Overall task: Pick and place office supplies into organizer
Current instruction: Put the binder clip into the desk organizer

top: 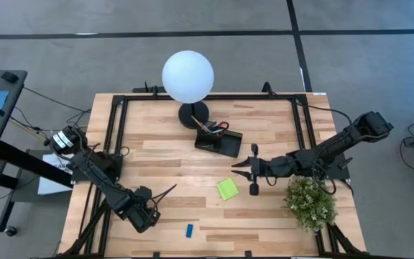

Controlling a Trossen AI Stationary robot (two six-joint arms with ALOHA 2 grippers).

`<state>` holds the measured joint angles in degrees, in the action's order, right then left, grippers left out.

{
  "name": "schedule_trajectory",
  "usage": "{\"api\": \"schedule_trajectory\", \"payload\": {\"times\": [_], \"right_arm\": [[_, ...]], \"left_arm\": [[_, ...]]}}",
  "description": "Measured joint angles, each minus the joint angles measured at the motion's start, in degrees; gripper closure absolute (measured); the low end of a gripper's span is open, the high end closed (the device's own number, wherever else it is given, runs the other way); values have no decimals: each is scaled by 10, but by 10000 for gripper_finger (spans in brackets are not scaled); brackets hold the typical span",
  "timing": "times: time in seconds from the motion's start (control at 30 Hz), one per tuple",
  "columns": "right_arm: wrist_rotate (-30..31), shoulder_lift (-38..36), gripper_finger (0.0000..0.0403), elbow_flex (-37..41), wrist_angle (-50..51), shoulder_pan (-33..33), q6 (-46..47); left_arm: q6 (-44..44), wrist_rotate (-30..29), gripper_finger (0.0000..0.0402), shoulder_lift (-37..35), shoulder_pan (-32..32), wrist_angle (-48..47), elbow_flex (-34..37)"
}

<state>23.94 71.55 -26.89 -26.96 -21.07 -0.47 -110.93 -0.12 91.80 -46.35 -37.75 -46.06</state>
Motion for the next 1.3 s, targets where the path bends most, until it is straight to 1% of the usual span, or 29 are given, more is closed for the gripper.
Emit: {"api": "schedule_trajectory", "payload": {"times": [0.2, 0.33, 0.6, 0.8, 0.87, 0.93, 1.17, 1.3], "right_arm": [[0, 0, 331, 0, 0, 9, 0], [1, 0, 331, 0, 0, 11, 0], [1, 0, 331, 0, 0, 10, 0], [1, 0, 331, 0, 0, 10, 0], [1, 0, 331, 0, 0, 10, 0], [1, 0, 331, 0, 0, 10, 0], [1, 0, 331, 0, 0, 10, 0], [1, 0, 331, 0, 0, 10, 0]], "left_arm": [[0, -2, 152, 1, 0, -8, 0], [-1, -17, 152, 1, 0, -13, 0], [3, -25, 152, 1, 7, -27, 1], [17, -16, 155, 1, 8, -26, 1], [24, -10, 167, 1, 8, -25, 2], [24, -6, 186, 2, 9, -25, 2], [13, 0, 278, 2, 22, -23, 2], [59, -14, 278, 2, 48, -24, 2]]}}
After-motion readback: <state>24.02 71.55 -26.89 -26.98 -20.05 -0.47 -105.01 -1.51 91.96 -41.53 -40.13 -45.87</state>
